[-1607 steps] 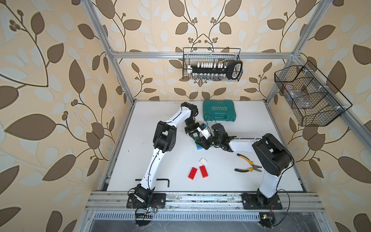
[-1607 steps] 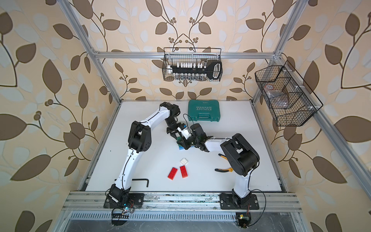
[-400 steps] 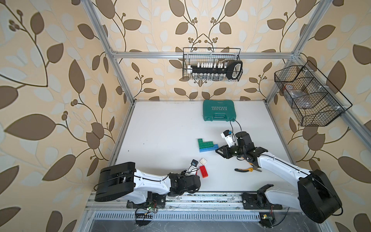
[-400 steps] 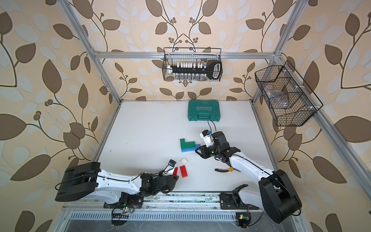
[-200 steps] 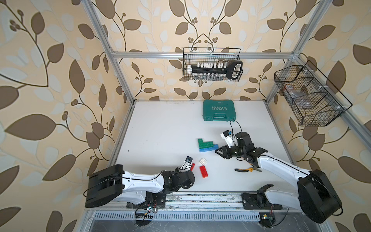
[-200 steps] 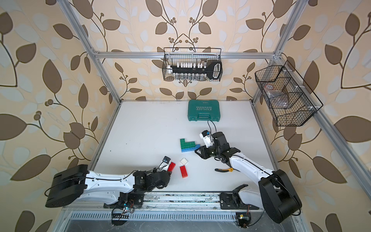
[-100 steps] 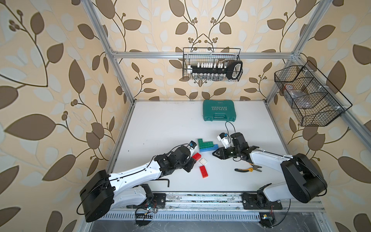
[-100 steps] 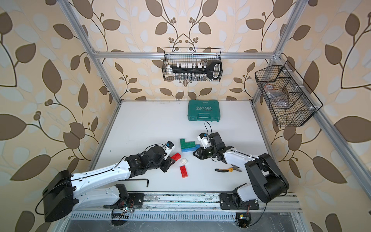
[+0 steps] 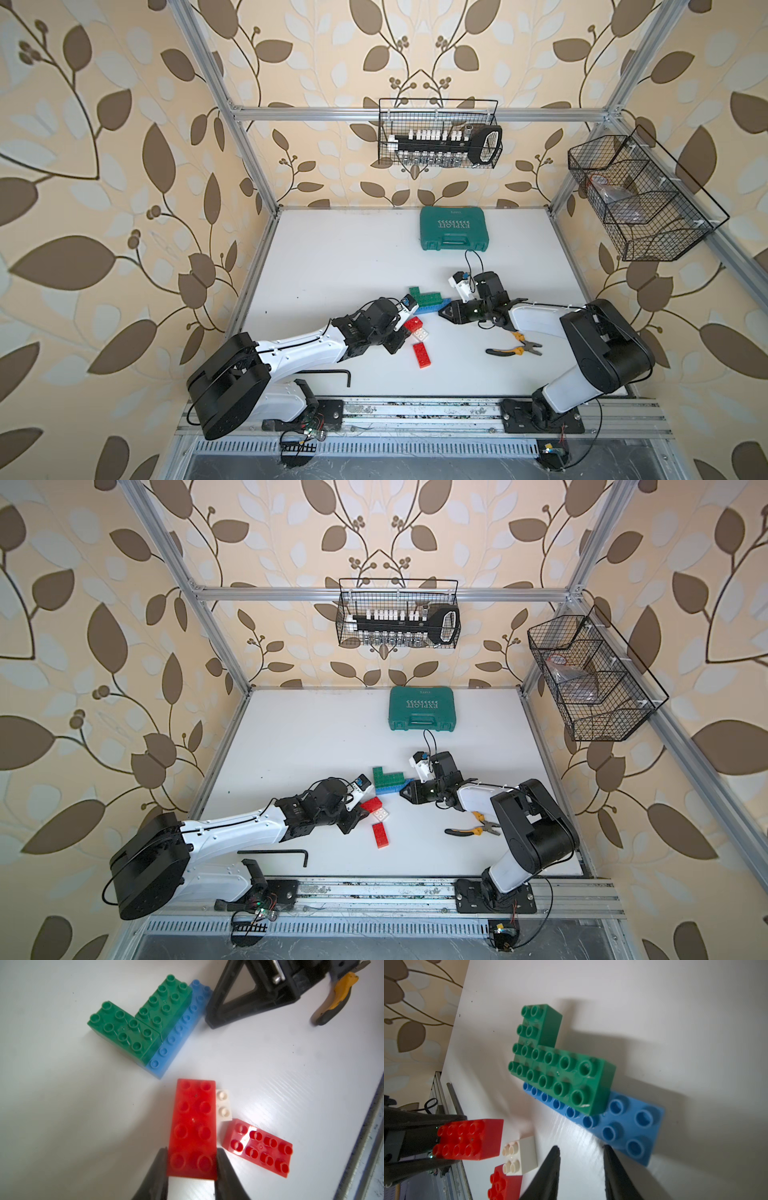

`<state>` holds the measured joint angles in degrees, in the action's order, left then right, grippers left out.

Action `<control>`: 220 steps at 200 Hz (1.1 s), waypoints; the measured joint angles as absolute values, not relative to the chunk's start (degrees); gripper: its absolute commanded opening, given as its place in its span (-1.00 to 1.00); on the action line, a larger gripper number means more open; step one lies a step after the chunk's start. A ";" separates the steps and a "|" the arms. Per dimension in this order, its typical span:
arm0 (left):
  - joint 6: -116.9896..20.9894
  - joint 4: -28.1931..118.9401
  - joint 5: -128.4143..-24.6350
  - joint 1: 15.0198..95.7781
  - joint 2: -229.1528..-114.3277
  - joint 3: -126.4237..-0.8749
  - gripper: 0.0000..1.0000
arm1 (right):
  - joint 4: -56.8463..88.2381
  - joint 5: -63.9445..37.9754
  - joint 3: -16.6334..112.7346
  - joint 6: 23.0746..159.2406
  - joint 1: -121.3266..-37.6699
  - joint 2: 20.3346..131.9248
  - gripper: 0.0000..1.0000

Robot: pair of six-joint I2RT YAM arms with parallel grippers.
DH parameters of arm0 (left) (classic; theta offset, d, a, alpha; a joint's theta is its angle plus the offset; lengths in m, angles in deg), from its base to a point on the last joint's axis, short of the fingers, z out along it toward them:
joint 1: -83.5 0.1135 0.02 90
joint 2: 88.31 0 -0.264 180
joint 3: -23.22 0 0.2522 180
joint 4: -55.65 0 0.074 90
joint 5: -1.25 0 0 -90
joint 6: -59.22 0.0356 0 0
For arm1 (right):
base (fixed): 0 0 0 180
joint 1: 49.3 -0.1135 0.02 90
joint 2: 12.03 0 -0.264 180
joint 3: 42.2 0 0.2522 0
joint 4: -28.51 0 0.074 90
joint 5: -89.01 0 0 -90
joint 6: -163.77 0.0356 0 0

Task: Assemble a small pinwheel with lego
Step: Adjust the lego brick at the center of the board.

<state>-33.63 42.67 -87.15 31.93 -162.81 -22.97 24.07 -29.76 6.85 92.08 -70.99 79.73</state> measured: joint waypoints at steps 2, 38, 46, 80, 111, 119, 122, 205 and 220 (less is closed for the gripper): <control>-33.39 42.95 -87.19 31.99 -162.94 -22.97 -1.00 | 24.07 -29.65 7.09 91.97 -70.88 79.95 -0.28; -29.00 46.38 -85.38 35.34 -165.39 -23.01 -1.00 | 23.96 -29.48 11.48 90.77 -69.39 83.23 -0.32; -28.56 46.38 -84.50 36.12 -166.13 -23.21 -1.00 | 23.98 -29.54 11.74 90.64 -69.09 83.32 -0.33; -30.29 47.63 -80.44 37.00 -168.25 -23.76 -1.00 | 24.09 -30.46 9.49 90.90 -68.56 80.56 -0.33; -33.15 50.12 -79.76 35.53 -168.30 -23.73 -1.00 | 23.94 -32.78 8.14 90.90 -68.56 77.00 -0.34; -33.70 50.60 -80.13 34.59 -168.30 -23.73 -1.00 | 23.80 -33.00 8.12 90.88 -68.56 76.50 -0.34; -33.81 50.71 -80.28 34.29 -168.30 -23.73 -1.00 | 23.78 -33.04 8.09 90.88 -68.56 76.37 -0.34; -38.35 57.44 -93.73 29.81 -174.42 -23.43 -1.00 | 26.60 -40.27 6.80 93.50 -68.56 75.60 -0.38; -38.83 58.91 -94.88 29.81 -175.51 -23.43 -1.00 | 26.95 -41.76 6.80 94.15 -68.56 75.05 -0.39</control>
<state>-38.83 58.91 -94.88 29.81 -175.51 -23.43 26.95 -41.76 6.80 94.15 -68.56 75.05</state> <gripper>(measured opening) 0.312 0.310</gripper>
